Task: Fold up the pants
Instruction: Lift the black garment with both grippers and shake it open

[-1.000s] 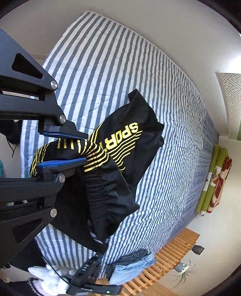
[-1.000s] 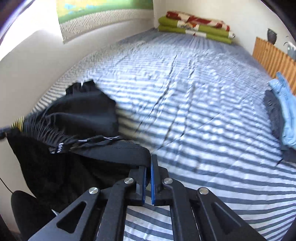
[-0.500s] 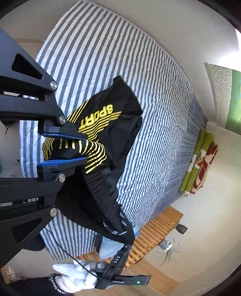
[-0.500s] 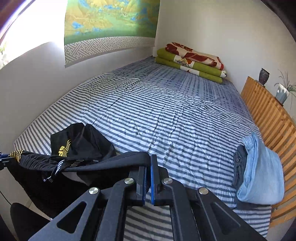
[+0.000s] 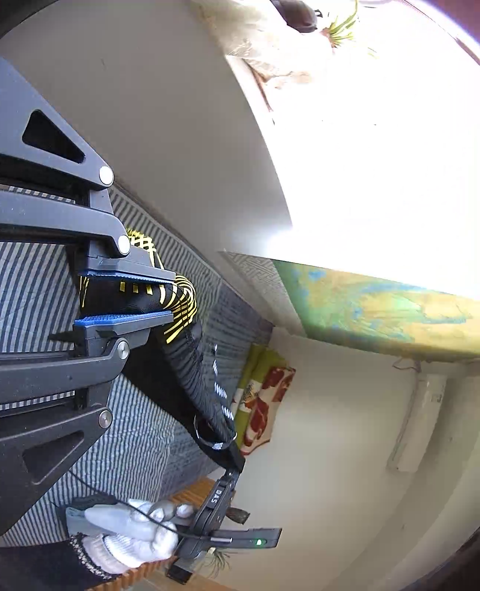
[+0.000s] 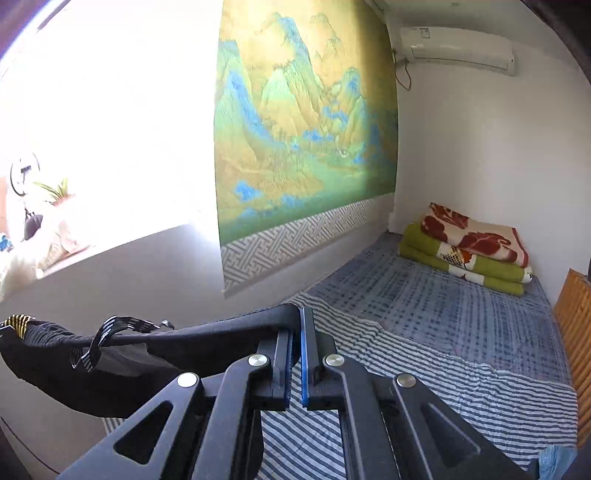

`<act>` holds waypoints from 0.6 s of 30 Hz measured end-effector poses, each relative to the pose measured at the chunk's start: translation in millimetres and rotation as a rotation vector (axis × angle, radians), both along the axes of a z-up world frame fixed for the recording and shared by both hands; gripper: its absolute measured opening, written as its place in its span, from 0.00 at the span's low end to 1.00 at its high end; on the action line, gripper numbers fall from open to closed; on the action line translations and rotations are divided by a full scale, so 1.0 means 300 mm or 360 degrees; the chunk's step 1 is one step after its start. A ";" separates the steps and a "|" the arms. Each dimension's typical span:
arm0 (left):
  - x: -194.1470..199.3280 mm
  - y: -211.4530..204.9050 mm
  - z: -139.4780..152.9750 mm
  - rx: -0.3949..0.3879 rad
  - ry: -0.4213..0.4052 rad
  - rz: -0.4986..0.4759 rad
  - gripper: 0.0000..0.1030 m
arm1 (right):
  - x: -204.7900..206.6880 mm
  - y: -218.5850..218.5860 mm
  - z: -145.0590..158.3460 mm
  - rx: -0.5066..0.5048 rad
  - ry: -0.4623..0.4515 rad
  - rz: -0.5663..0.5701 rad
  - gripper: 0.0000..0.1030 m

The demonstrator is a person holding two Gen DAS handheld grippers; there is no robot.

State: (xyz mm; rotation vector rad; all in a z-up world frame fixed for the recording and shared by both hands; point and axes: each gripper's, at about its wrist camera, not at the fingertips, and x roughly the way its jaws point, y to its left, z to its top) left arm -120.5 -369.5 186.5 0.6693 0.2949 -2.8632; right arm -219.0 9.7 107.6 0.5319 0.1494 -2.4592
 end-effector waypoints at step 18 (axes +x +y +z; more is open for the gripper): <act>-0.034 1.358 -1.133 0.0135 -0.0984 -0.1072 0.14 | 0.016 1.016 -0.962 0.0490 -0.0750 -0.0551 0.03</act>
